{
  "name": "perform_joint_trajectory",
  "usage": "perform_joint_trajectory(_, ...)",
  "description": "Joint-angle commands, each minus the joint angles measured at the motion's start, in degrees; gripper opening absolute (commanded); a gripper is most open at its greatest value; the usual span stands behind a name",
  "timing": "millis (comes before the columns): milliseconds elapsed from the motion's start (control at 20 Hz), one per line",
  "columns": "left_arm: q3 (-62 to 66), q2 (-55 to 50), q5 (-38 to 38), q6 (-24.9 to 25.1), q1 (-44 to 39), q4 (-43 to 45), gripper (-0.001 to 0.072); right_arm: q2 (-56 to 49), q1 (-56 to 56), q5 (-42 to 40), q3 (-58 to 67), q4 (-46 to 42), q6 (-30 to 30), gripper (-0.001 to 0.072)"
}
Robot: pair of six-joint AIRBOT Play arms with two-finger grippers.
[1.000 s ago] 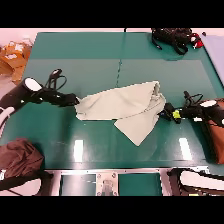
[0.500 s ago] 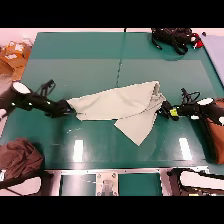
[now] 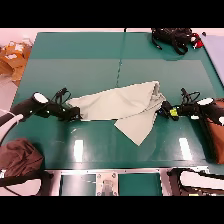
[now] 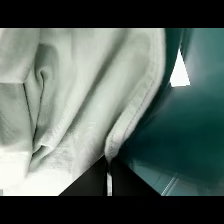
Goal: Fold the shirts.
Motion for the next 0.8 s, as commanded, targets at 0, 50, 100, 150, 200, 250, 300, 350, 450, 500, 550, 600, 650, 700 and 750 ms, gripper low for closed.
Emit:
perform_joint_trajectory(0,2.1,-0.7,0.0,0.1,-0.5,0.5,0.0021,0.3,-0.2,1.0,0.1,0.0,0.0,0.0012)
perform_joint_trajectory(50,3.5,-0.7,-1.1,0.1,-0.4,1.1,0.0021,0.8,-0.3,1.9,0.4,0.0,-0.1,0.0012)
perform_joint_trajectory(100,5.2,-0.4,-2.4,0.1,-0.4,1.7,0.0020,1.5,-0.5,3.0,0.9,0.1,-0.5,0.0012)
perform_joint_trajectory(150,7.0,0.2,-3.6,0.1,-0.4,2.1,0.0020,2.9,-0.8,4.8,2.1,0.1,-0.6,0.0012)
perform_joint_trajectory(200,9.6,1.5,-5.0,0.1,-0.4,2.4,0.0020,4.6,-1.2,6.6,4.2,0.2,-0.6,0.0012)
perform_joint_trajectory(250,12.6,3.0,-6.4,0.0,-0.4,2.8,0.0020,6.9,-1.9,8.7,7.4,0.8,-0.6,0.0012)
perform_joint_trajectory(300,16.5,5.2,-7.8,-0.3,-0.4,3.0,0.0020,9.2,-2.6,10.7,11.2,2.0,-0.6,0.0012)
perform_joint_trajectory(350,20.8,7.4,-9.1,-0.5,-0.4,3.0,0.0020,12.1,-3.6,12.5,15.9,3.8,-0.6,0.0012)
perform_joint_trajectory(450,31.2,11.7,-12.0,-0.5,-0.4,3.1,0.0021,17.9,-5.0,13.2,25.9,6.3,-0.5,0.0012)
perform_joint_trajectory(500,37.0,13.7,-12.9,-0.5,-0.4,3.2,0.0021,20.6,-5.5,13.0,30.9,6.4,-0.3,0.0012)
perform_joint_trajectory(550,42.4,15.3,-13.4,-0.5,-0.4,3.4,0.0021,23.2,-6.0,12.7,36.3,6.4,-0.1,0.0012)
perform_joint_trajectory(600,48.2,16.9,-13.8,-0.4,-0.4,3.7,0.0020,25.2,-6.3,11.9,41.0,6.3,0.2,0.0012)
perform_joint_trajectory(650,53.6,18.1,-14.1,-0.4,-0.4,4.5,0.0020,27.5,-6.8,10.6,45.5,6.3,0.3,0.0012)
perform_joint_trajectory(700,59.3,19.3,-14.8,-0.4,-0.4,5.1,0.0021,29.5,-7.4,9.0,49.2,6.3,0.3,0.0012)
perform_joint_trajectory(750,64.4,20.2,-15.5,-0.4,-0.4,5.5,0.0021,31.6,-8.2,7.0,52.6,6.3,0.3,0.0012)
